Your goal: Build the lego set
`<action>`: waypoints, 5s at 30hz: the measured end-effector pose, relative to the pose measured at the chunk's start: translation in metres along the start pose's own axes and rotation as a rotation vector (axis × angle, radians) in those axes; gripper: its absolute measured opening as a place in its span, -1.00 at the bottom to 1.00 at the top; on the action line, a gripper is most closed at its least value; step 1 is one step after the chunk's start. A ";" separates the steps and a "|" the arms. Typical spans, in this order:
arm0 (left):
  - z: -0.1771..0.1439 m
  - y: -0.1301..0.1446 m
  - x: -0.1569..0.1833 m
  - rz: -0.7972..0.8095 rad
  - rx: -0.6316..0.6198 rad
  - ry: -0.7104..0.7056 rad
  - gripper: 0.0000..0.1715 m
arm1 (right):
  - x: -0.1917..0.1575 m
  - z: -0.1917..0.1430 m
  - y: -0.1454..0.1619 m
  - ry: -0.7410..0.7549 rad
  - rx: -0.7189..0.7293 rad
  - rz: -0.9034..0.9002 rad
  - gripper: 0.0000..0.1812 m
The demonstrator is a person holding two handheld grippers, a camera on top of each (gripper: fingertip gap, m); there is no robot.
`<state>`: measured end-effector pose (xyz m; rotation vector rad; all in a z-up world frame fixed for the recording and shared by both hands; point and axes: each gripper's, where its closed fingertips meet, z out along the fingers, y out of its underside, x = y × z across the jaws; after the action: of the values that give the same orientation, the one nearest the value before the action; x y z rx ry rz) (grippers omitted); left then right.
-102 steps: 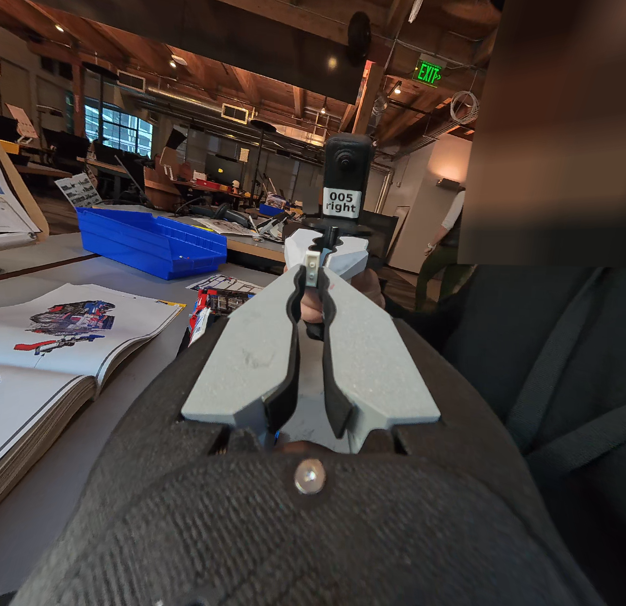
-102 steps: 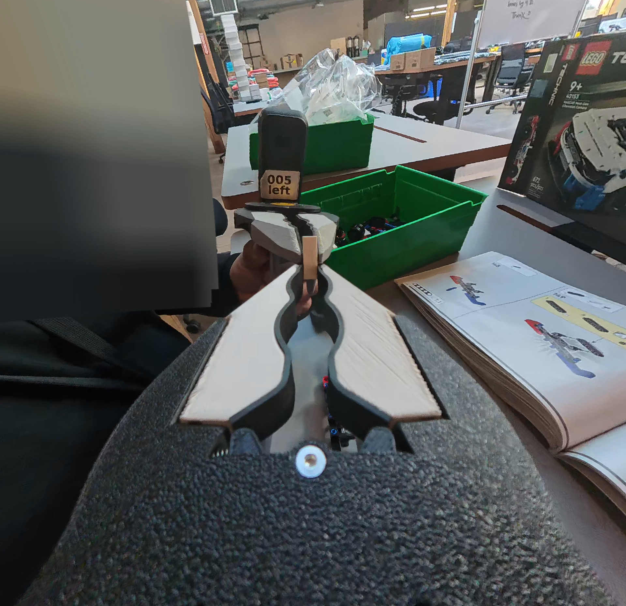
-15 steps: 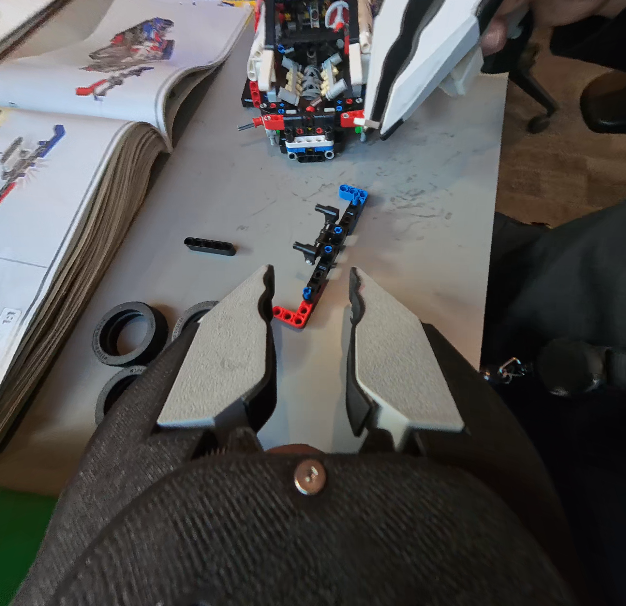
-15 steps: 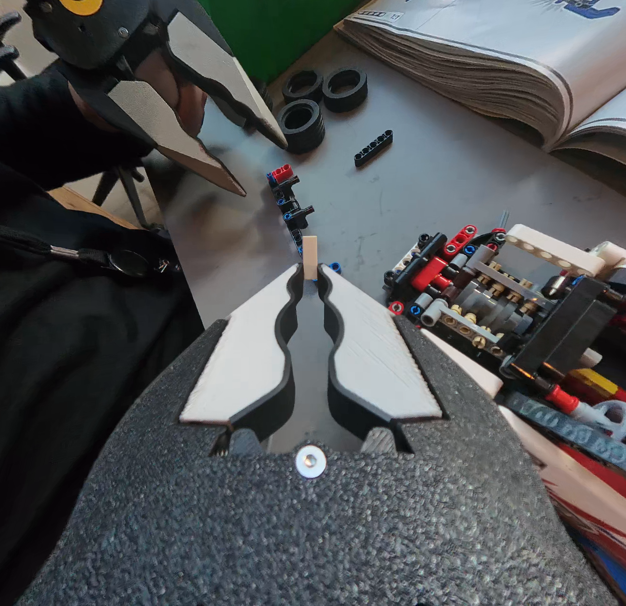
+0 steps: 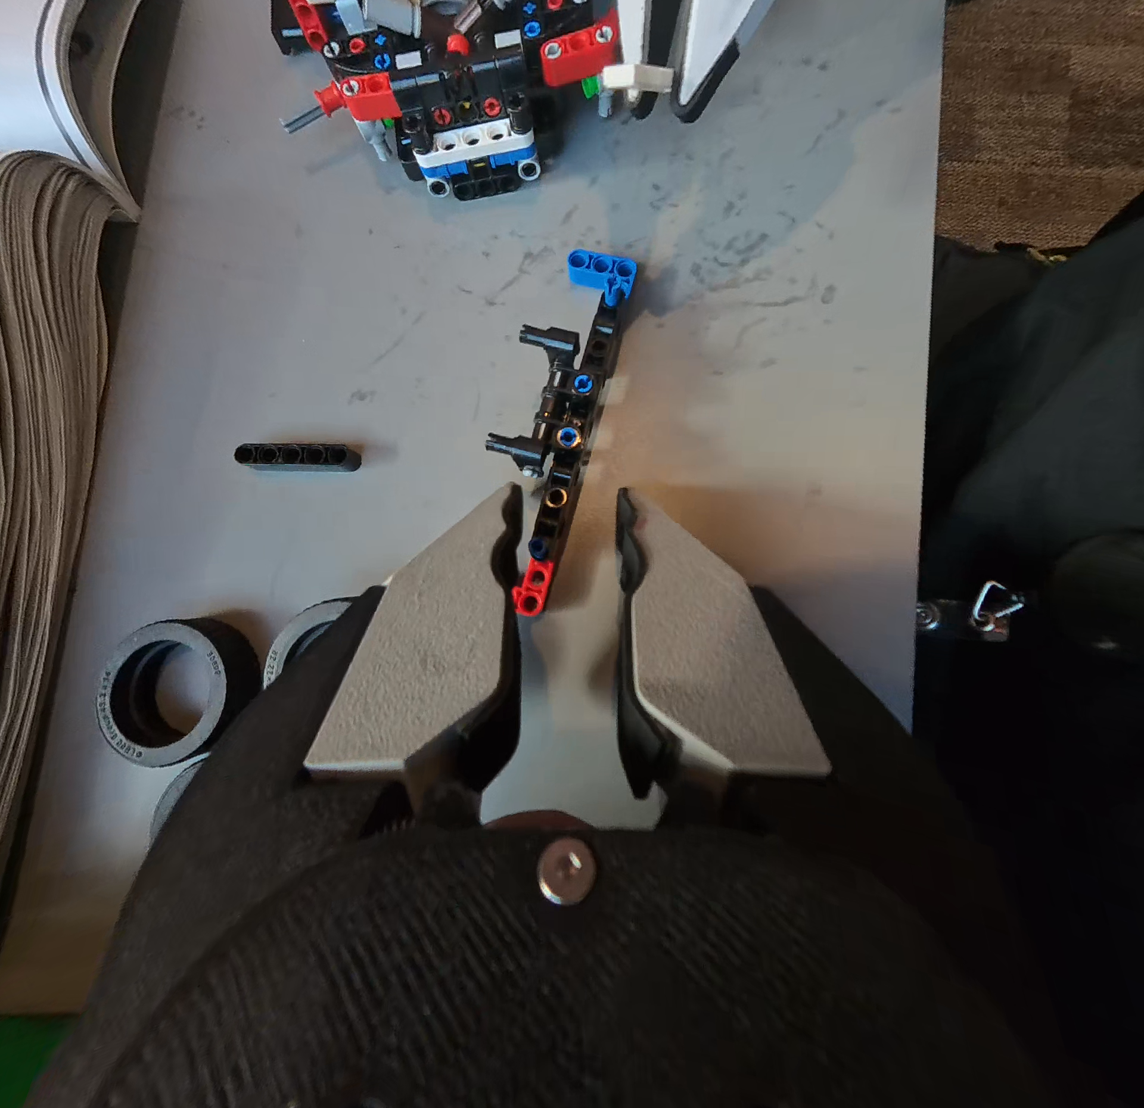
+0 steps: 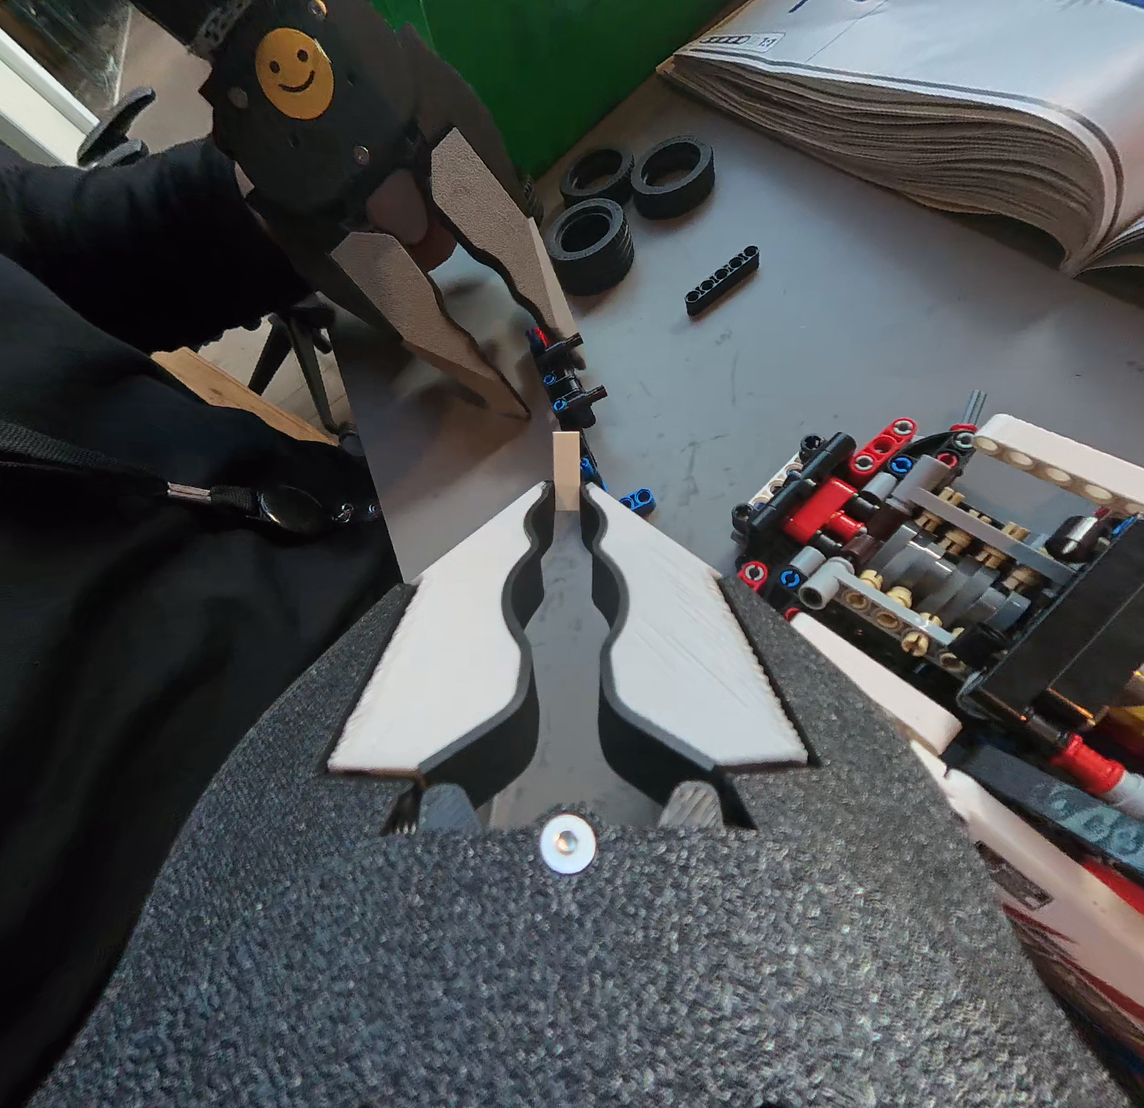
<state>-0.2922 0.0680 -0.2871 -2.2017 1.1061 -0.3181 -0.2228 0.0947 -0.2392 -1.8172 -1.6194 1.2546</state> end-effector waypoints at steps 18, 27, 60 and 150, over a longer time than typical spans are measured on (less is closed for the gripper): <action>-0.009 0.011 0.010 -0.121 0.063 0.018 -0.92 | 0.008 0.002 0.003 0.014 0.034 0.011 -0.92; -0.011 0.014 0.000 -0.164 0.085 -0.015 -0.94 | 0.010 0.007 0.006 0.020 0.030 0.034 -0.92; -0.027 0.033 -0.011 -0.170 0.056 -0.062 -0.75 | 0.031 -0.017 0.062 0.290 -0.415 -0.443 -0.92; -0.138 0.095 -0.034 -0.265 0.296 -0.222 -0.68 | 0.056 0.076 -0.049 0.323 -0.175 -0.048 -0.92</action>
<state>-0.4380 -0.0072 -0.2409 -2.0568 0.6057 -0.3193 -0.3170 0.1393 -0.2595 -1.9516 -1.6173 0.7691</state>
